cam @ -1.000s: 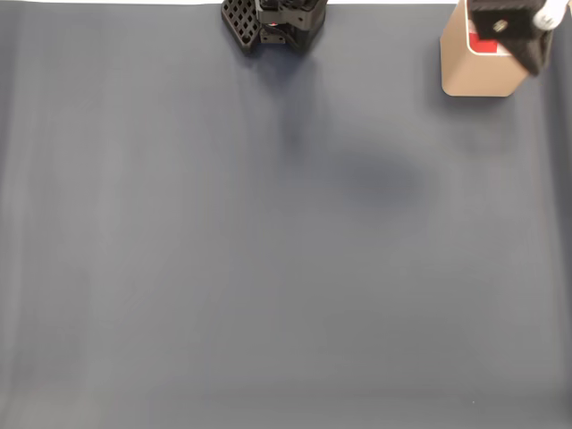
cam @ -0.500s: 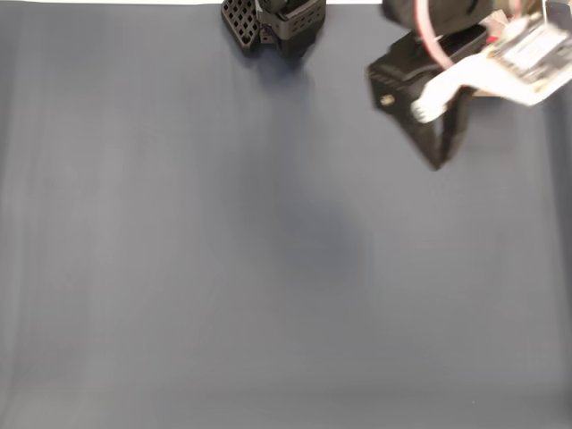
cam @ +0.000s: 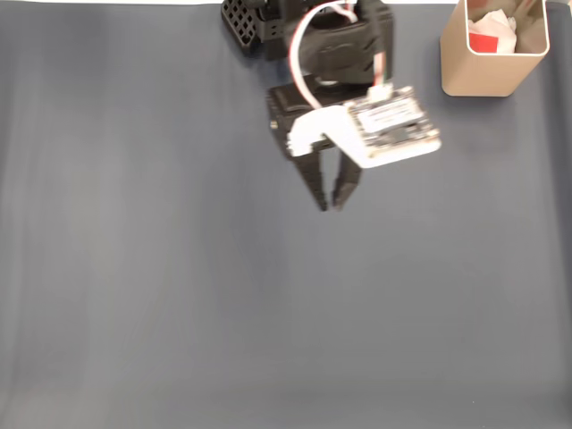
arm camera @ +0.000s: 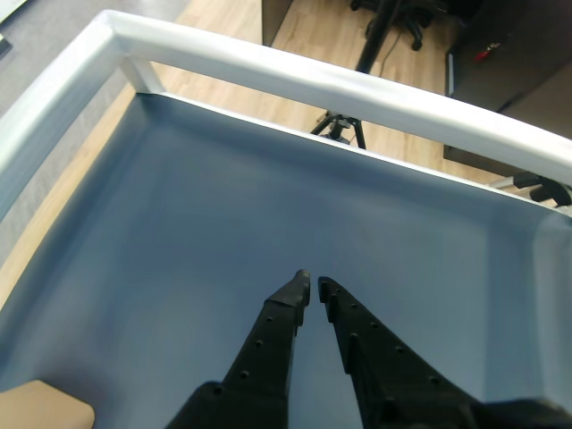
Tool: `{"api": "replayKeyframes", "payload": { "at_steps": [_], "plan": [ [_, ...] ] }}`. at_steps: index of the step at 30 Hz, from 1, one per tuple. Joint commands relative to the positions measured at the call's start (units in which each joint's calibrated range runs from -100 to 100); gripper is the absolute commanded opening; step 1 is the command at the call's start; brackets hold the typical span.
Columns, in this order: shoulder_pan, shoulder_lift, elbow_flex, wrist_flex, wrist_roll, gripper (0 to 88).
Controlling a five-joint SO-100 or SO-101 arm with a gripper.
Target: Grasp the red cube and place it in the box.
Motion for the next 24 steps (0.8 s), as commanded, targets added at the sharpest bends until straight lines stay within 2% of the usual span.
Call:
{"api": "replayKeyframes", "payload": {
  "at_steps": [1, 14, 24],
  "plan": [
    [3.36, -2.83, 0.67, -1.55, -0.1, 0.3],
    [11.25, -12.71, 16.09, -5.4, 0.24, 0.3],
    [12.17, -22.93, 26.31, -5.64, 0.34, 0.3]
  ]
}}
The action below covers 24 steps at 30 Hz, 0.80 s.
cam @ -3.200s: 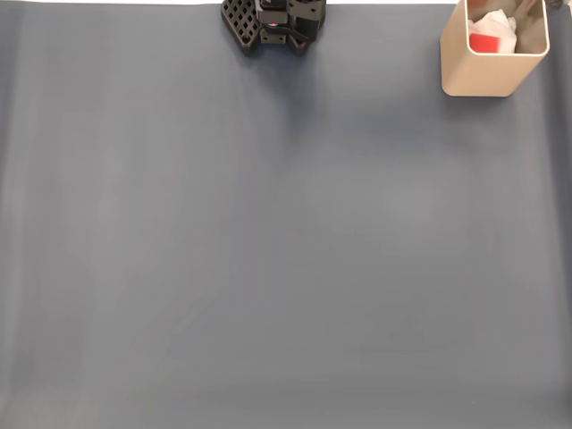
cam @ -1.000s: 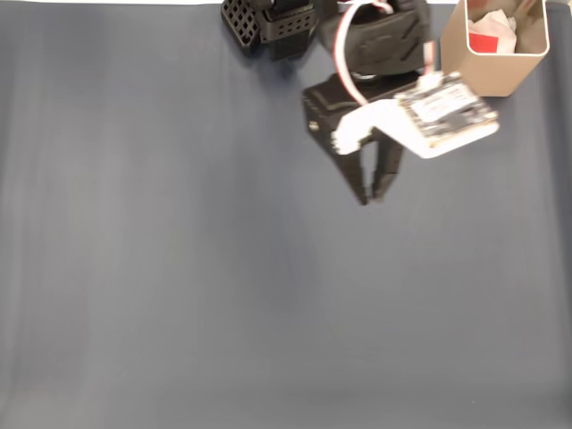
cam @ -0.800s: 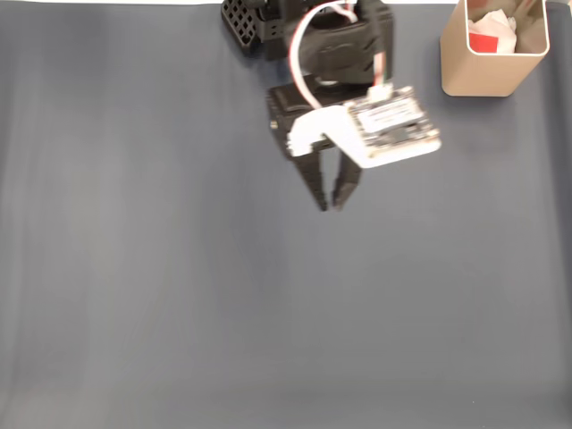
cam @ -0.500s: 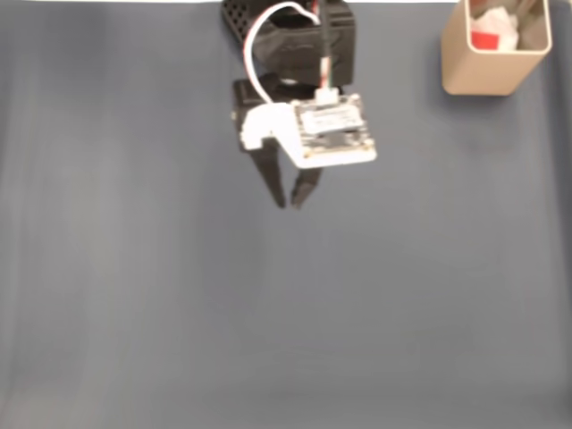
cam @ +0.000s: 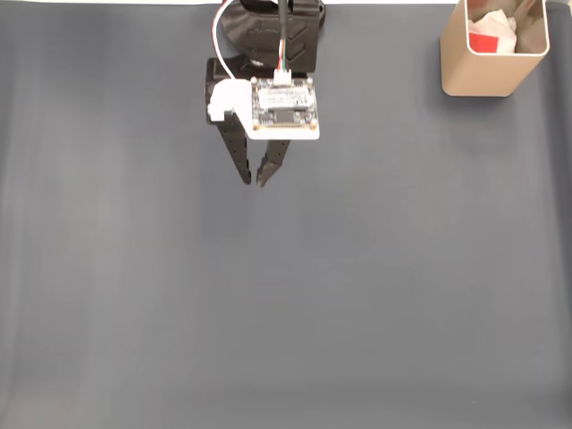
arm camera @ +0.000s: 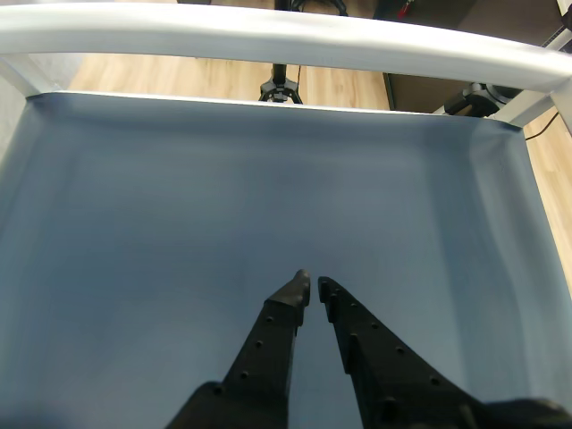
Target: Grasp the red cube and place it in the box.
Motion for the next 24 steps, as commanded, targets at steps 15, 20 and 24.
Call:
{"api": "replayKeyframes", "payload": {
  "at_steps": [15, 20, 24],
  "plan": [
    [-1.62, -25.06, 21.79, 0.44, -0.39, 0.3],
    [-4.11, -31.82, 26.35, 2.08, -2.49, 0.3],
    [-4.96, -35.37, 28.91, 4.05, -3.42, 0.3]
  ]
}}
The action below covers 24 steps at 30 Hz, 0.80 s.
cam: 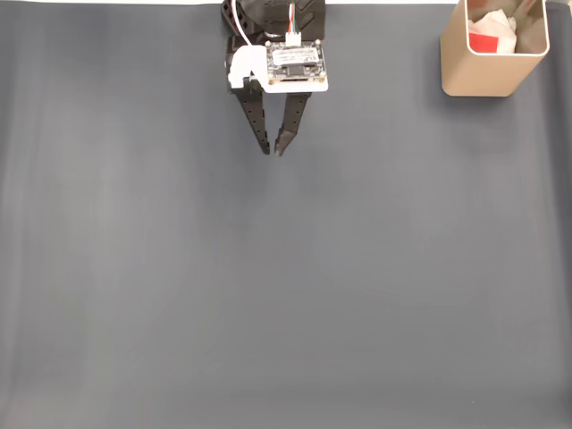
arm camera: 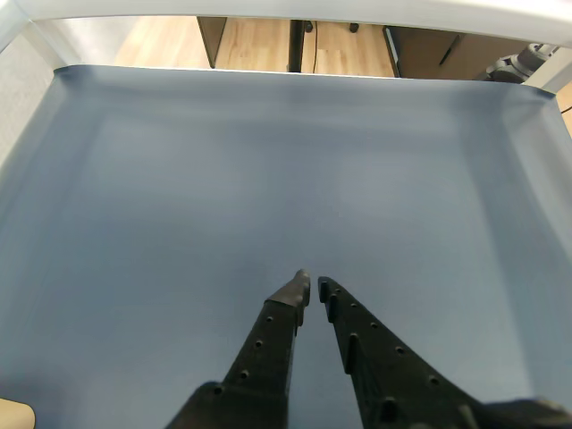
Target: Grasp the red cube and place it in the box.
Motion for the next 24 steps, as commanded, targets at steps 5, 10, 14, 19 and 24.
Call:
{"api": "replayKeyframes", "payload": {
  "at_steps": [5, 10, 14, 19, 24],
  "plan": [
    [-2.22, -5.58, 3.26, 1.76, -2.0, 0.3],
    [-2.79, -7.83, 6.72, 1.76, -2.83, 0.3],
    [-2.15, -10.52, 10.46, 2.01, -3.22, 0.3],
    [-2.08, -14.07, 14.84, 2.91, -3.57, 0.3],
    [-2.01, -14.42, 17.49, 3.24, -3.32, 0.3]
  ]
}}
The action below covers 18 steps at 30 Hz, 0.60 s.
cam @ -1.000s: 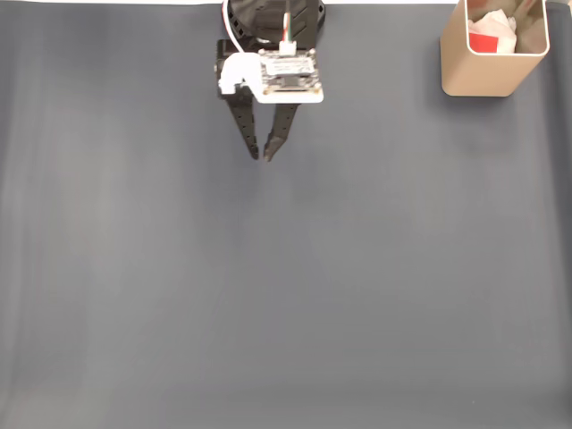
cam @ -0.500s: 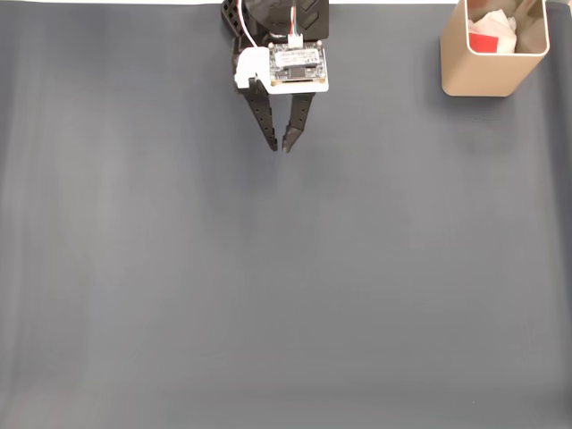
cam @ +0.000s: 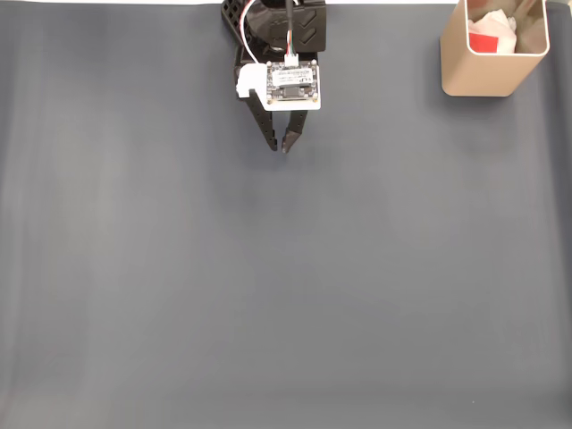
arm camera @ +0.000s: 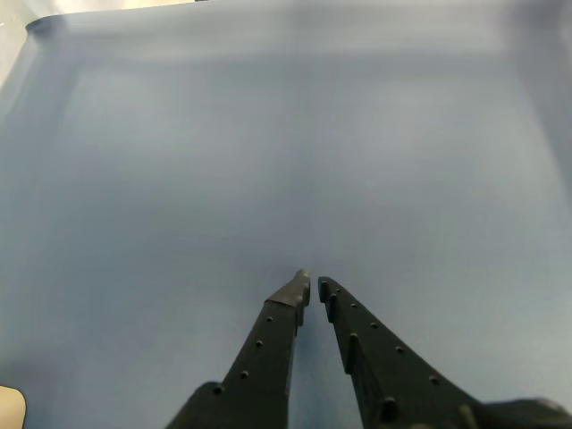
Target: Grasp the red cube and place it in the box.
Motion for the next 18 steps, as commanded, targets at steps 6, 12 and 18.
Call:
{"api": "replayKeyframes", "payload": {
  "at_steps": [6, 12, 18],
  "plan": [
    [1.93, -0.52, 5.42, 0.79, 2.0, 0.3],
    [0.51, -0.61, 5.51, 8.74, 2.3, 0.6],
    [0.51, -0.61, 5.51, 11.2, 1.81, 0.8]
  ]
}}
